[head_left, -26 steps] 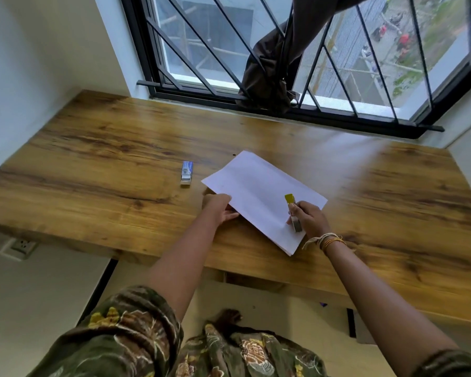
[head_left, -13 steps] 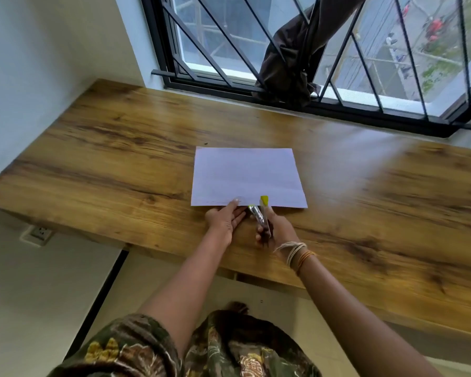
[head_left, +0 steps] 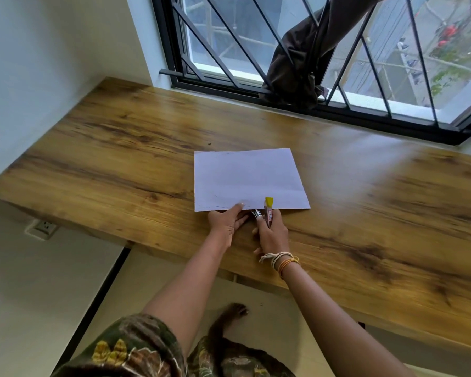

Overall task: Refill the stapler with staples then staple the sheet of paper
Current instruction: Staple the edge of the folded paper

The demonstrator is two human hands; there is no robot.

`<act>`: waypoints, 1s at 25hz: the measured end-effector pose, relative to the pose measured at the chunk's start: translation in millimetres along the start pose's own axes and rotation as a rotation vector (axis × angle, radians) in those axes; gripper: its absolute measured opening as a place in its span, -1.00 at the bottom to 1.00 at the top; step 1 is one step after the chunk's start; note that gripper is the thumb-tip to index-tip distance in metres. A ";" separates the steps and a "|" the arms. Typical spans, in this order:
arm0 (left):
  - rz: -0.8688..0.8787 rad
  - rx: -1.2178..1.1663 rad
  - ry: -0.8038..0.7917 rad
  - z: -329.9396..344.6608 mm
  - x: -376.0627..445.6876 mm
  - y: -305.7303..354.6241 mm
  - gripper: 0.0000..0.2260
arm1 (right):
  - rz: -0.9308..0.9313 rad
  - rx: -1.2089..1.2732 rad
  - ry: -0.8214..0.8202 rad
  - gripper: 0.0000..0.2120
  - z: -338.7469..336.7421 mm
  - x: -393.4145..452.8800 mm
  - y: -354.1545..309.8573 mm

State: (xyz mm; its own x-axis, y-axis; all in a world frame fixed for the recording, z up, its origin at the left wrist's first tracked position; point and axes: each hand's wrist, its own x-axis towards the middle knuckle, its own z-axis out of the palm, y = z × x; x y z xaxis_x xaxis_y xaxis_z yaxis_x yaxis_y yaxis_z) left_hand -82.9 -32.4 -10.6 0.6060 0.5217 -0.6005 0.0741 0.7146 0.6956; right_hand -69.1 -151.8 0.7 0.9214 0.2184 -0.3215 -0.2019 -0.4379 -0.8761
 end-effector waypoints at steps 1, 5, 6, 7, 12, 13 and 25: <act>0.003 0.006 0.009 0.3 0.5 -0.4 -0.84 | -0.025 -0.028 0.026 -0.93 1.7 -0.2 1.7; -0.004 0.017 0.028 1.1 -0.2 0.7 -0.87 | -0.080 -0.173 0.068 -0.81 8.4 -0.1 4.9; -0.011 0.021 0.029 1.1 -0.2 0.7 -0.88 | -0.103 -0.197 0.091 -0.80 9.6 0.5 5.1; -0.016 0.024 0.028 1.4 -0.4 0.7 -0.88 | -0.131 -0.225 0.113 -0.80 10.6 1.3 5.2; -0.003 0.030 0.024 2.4 0.8 1.4 -0.85 | -0.186 -0.329 0.139 -0.78 17.8 5.2 4.3; -0.005 0.030 0.023 2.3 0.9 1.5 -0.85 | -0.186 -0.346 0.143 -0.78 18.8 6.8 3.9; -0.084 0.078 -0.005 1.3 3.7 0.4 -0.94 | 0.427 0.423 -0.170 -0.37 9.8 16.6 -32.6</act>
State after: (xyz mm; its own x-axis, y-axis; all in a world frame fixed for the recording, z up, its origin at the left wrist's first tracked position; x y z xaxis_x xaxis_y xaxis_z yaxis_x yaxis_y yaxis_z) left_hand -79.6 -30.8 -12.0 0.5994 0.4587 -0.6560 0.1861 0.7172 0.6715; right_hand -50.5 -125.3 20.4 0.6715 0.2517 -0.6969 -0.6868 -0.1416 -0.7129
